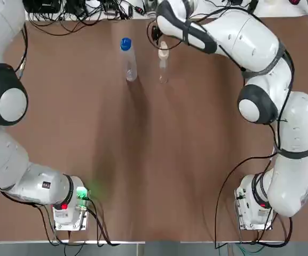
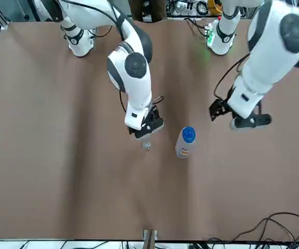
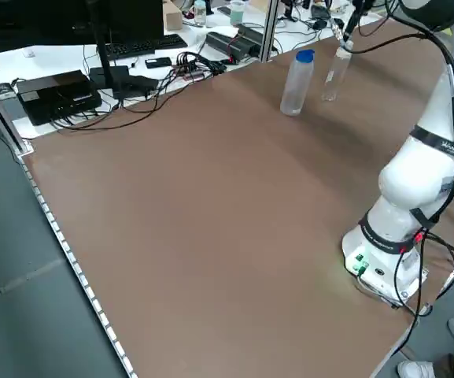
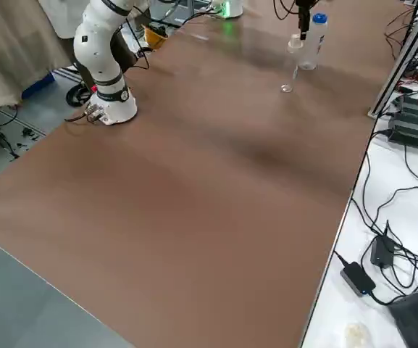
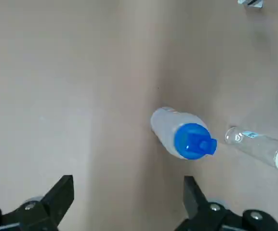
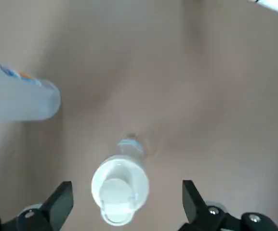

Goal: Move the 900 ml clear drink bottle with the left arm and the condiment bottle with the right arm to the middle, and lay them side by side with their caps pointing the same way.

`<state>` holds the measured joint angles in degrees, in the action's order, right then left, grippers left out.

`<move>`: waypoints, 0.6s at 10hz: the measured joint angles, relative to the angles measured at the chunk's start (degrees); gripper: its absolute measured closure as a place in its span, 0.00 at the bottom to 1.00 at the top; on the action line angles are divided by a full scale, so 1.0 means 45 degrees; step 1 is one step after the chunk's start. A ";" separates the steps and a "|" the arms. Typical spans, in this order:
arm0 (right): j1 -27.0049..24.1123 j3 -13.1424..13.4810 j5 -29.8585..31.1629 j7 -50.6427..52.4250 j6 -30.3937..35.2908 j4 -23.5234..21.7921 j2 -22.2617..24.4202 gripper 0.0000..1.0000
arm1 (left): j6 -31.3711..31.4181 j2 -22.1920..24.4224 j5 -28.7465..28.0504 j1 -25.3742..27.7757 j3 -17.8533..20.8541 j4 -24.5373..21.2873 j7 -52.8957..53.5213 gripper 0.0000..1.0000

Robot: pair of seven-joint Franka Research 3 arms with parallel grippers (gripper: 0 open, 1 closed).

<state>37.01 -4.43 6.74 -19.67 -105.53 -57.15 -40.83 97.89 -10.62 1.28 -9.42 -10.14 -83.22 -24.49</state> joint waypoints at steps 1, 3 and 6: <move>-0.0498 0.0029 0.0000 0.0006 0.0677 0.0078 0.0520 0.00 | -0.0531 0.0356 0.0000 0.0464 -0.0009 0.0037 0.0183 0.00; -0.1872 0.0063 -0.0001 0.0070 0.2466 0.0005 0.1939 0.00 | -0.1060 0.1046 0.0002 0.1349 0.0002 0.0049 0.0461 0.00; -0.4251 0.0050 -0.0021 0.0794 0.2908 -0.2222 0.4704 0.00 | -0.1274 0.1461 0.0003 0.1683 0.0000 0.0039 0.0532 0.00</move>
<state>17.89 -4.20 6.65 -16.09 -92.44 -67.15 -19.66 92.15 -4.04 1.29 -1.85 -10.14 -83.05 -22.09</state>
